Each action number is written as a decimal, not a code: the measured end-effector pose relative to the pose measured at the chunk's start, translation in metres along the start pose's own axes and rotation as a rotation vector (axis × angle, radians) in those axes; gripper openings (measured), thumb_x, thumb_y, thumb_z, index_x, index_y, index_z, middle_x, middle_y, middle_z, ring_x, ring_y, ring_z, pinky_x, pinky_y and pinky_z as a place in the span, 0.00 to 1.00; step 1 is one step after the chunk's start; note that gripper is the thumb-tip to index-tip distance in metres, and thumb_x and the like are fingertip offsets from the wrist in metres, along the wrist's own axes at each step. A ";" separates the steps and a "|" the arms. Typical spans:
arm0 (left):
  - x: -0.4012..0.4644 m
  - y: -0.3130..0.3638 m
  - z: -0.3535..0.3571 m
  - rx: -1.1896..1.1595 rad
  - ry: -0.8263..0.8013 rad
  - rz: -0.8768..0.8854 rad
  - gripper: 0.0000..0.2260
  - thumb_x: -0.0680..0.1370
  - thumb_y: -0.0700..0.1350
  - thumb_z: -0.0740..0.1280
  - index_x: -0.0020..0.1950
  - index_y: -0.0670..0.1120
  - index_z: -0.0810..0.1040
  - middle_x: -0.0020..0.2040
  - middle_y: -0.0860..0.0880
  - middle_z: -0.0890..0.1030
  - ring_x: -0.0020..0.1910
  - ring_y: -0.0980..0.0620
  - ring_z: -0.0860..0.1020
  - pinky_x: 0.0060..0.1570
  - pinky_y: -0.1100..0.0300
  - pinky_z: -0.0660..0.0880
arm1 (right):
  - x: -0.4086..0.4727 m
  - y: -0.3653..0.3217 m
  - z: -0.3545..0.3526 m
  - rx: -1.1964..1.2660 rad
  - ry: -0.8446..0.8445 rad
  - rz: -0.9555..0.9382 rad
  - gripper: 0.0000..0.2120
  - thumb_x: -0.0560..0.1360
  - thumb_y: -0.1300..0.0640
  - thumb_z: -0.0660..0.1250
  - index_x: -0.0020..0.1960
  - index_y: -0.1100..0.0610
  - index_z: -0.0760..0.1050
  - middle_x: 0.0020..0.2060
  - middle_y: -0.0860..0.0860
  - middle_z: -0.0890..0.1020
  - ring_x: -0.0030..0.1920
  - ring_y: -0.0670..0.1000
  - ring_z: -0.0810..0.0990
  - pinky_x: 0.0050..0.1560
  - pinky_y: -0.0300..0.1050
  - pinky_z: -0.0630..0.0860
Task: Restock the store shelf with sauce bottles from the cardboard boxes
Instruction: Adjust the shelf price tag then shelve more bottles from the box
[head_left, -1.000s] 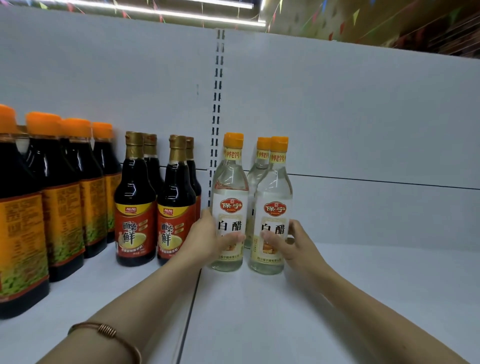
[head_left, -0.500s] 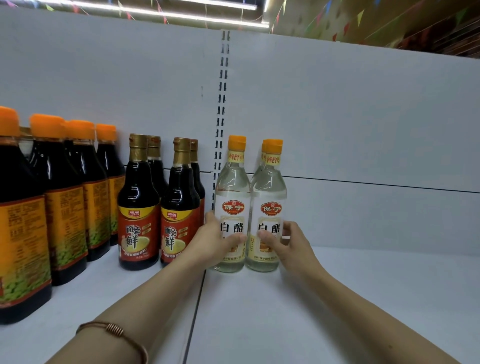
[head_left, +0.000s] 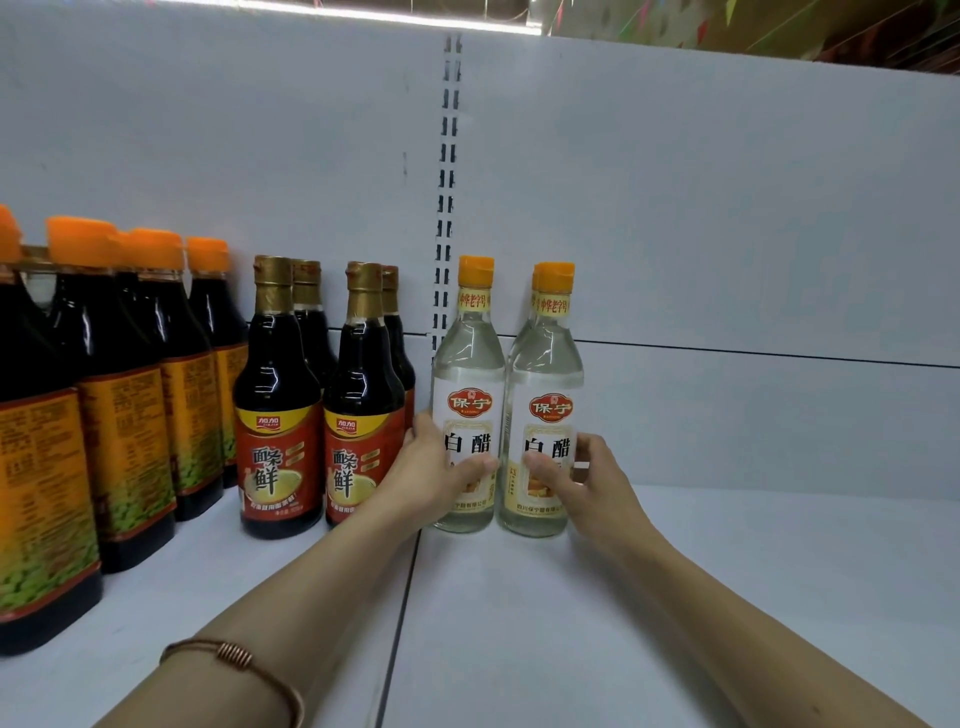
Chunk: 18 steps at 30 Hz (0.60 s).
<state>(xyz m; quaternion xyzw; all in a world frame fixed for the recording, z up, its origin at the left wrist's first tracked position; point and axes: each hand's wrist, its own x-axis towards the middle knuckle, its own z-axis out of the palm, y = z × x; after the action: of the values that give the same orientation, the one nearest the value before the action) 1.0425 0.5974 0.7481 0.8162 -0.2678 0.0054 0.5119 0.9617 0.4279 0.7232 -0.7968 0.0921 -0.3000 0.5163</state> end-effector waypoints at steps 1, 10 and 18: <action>0.001 -0.002 0.001 -0.004 -0.003 -0.002 0.32 0.74 0.50 0.72 0.71 0.45 0.59 0.66 0.46 0.73 0.64 0.48 0.74 0.61 0.51 0.75 | 0.000 -0.001 0.000 0.007 -0.001 0.001 0.27 0.68 0.41 0.71 0.60 0.51 0.67 0.58 0.49 0.77 0.53 0.45 0.79 0.44 0.35 0.77; -0.010 -0.001 0.003 -0.055 -0.002 0.019 0.41 0.74 0.44 0.73 0.77 0.51 0.49 0.69 0.47 0.71 0.65 0.48 0.74 0.63 0.49 0.73 | -0.016 -0.020 0.000 -0.052 -0.018 0.037 0.11 0.75 0.48 0.69 0.52 0.49 0.70 0.51 0.46 0.79 0.47 0.41 0.80 0.43 0.34 0.76; -0.057 0.013 0.002 0.032 0.019 0.072 0.32 0.77 0.38 0.68 0.76 0.43 0.54 0.66 0.53 0.71 0.64 0.53 0.73 0.58 0.61 0.71 | -0.069 -0.041 -0.008 -0.225 -0.023 0.136 0.42 0.76 0.39 0.63 0.78 0.59 0.48 0.75 0.55 0.55 0.72 0.55 0.64 0.69 0.48 0.65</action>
<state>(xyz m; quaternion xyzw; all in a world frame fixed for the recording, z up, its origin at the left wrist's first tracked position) 0.9872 0.6159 0.7417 0.8140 -0.2920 0.0357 0.5008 0.8949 0.4721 0.7352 -0.8450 0.1733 -0.2429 0.4438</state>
